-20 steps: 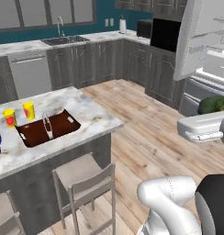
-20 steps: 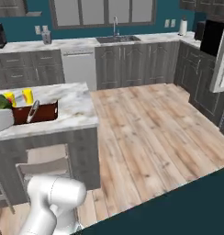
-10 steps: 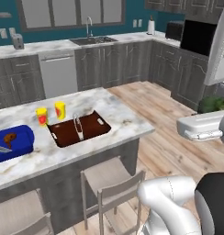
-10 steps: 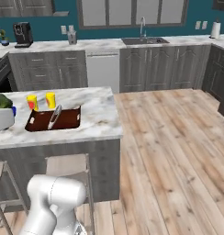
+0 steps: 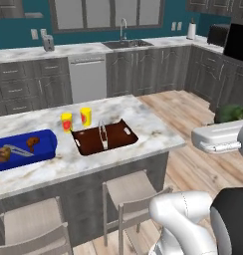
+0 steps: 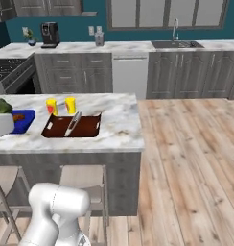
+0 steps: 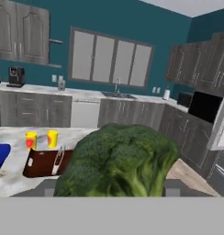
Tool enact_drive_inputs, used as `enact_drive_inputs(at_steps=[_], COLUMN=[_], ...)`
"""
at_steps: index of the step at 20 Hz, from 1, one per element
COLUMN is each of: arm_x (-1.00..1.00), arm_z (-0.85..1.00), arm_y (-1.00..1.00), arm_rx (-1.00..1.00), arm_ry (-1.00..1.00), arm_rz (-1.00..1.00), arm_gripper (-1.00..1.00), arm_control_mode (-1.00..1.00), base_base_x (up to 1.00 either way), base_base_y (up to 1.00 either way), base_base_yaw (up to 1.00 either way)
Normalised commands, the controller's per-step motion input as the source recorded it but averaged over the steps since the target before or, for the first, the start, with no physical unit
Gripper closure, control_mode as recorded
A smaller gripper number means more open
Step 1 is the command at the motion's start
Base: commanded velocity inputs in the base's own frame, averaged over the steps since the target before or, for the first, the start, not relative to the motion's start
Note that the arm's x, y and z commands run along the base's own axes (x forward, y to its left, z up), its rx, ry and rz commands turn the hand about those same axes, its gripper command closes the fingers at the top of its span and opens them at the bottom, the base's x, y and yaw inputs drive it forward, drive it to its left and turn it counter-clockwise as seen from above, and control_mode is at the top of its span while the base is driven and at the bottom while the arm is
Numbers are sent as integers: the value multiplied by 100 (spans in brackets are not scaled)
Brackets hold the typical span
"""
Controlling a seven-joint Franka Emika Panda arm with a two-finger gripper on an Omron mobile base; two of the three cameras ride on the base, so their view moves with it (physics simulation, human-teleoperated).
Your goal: Gather the eggplant and broccoli from the fridge and place them on a tray on the dining counter. Then gather the chicken drumsticks from the fridge and place them on the other tray.
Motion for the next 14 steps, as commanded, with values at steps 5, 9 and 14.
enact_drive_inputs(at_steps=[5,9,14], arm_x=[80,100,97], arm_z=[0,-19,-52], arm_y=[14,38,43], arm_rx=[12,8,2], arm_ry=[20,38,40], arm_rz=[20,14,7], arm_gripper=[100,100,100], arm_control_mode=[-100,-100,-100], base_base_x=[17,0,0], base_base_y=[3,0,0], base_base_yaw=[6,0,0])
